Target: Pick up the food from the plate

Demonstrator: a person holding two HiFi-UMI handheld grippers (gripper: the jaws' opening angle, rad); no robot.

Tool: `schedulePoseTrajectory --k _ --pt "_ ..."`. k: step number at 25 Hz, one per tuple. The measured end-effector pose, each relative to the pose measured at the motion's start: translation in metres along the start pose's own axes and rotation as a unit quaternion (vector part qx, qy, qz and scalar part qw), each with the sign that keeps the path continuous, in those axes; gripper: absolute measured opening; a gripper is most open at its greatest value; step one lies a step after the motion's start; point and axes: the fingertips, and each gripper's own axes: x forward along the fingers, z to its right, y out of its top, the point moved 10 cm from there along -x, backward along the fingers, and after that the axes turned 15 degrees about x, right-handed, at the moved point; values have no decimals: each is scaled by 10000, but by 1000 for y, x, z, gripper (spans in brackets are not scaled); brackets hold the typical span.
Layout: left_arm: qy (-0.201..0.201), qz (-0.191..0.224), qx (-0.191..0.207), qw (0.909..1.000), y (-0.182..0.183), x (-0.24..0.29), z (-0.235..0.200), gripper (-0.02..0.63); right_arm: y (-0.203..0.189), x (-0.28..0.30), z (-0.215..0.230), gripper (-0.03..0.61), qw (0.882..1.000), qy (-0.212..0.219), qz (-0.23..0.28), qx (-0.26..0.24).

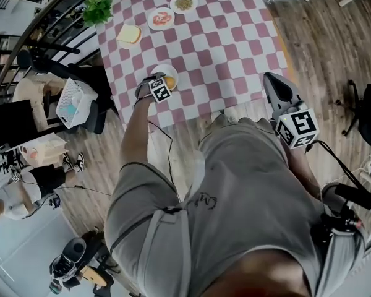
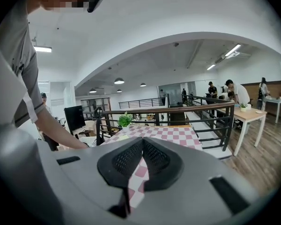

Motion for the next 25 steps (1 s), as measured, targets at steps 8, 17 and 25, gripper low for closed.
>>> schedulePoseTrajectory --k 8,17,25 --pt "-641 -167 91 9978 2 24 7 368 0 -11 11 14 9996 -260 46 68" --pt "-608 -151 -50 9980 4 25 5 365 -2 -9 12 14 9997 -233 12 66" --pt "-557 -13 -534 9970 4 23 -2 328 -3 -10 11 14 9997 -238 30 6"
